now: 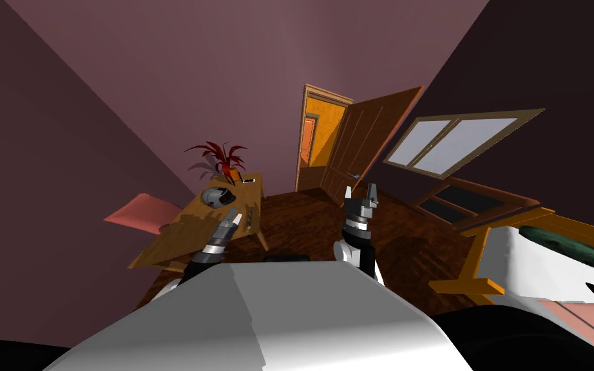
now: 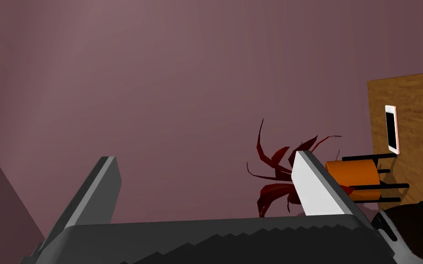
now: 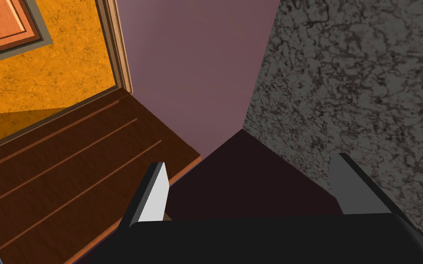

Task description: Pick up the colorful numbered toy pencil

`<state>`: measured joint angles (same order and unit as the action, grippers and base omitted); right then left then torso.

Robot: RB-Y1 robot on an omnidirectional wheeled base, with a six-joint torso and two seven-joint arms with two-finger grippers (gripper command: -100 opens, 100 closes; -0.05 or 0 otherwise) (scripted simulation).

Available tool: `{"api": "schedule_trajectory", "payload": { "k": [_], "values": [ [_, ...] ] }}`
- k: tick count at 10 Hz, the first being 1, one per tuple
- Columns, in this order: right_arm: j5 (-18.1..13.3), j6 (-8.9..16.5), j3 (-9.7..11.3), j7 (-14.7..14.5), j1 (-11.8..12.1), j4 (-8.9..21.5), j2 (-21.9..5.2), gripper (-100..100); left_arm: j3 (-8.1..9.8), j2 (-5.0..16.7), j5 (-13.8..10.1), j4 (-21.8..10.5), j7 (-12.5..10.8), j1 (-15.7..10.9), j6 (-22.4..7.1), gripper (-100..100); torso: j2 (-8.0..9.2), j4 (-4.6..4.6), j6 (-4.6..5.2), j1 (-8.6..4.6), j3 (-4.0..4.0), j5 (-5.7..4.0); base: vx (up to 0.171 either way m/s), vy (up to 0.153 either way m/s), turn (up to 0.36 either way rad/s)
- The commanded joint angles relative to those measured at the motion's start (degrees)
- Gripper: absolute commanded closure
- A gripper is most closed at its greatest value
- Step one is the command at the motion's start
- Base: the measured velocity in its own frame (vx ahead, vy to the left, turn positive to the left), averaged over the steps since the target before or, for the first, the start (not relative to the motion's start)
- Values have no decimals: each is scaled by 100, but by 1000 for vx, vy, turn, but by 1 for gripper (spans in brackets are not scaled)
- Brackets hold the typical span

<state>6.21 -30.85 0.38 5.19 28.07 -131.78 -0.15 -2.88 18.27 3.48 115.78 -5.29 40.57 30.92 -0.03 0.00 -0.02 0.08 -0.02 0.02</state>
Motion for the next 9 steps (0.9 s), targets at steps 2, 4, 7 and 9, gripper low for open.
{"api": "schedule_trajectory", "payload": {
  "k": [2,4,7,9],
  "values": [
    [0,0,0,0,-1,0,0,0,-129,354,37,-430,-363,281,146,-100,2,0,2,-2,1,-1,9,14,-283],
    [0,0,0,0,0,0,0,0,-216,508,62,-653,-518,411,185,-100,-1,0,-1,2,0,1,11,17,-142],
    [0,0,0,0,0,0,0,0,-410,833,106,-990,-834,649,232,-100,-2,0,-2,5,-1,1,13,26,-254],
    [0,0,0,0,-1,0,0,0,-518,1004,124,-1286,-994,755,239,-100,-1,0,2,5,-1,0,15,32,-260]
  ]
}}
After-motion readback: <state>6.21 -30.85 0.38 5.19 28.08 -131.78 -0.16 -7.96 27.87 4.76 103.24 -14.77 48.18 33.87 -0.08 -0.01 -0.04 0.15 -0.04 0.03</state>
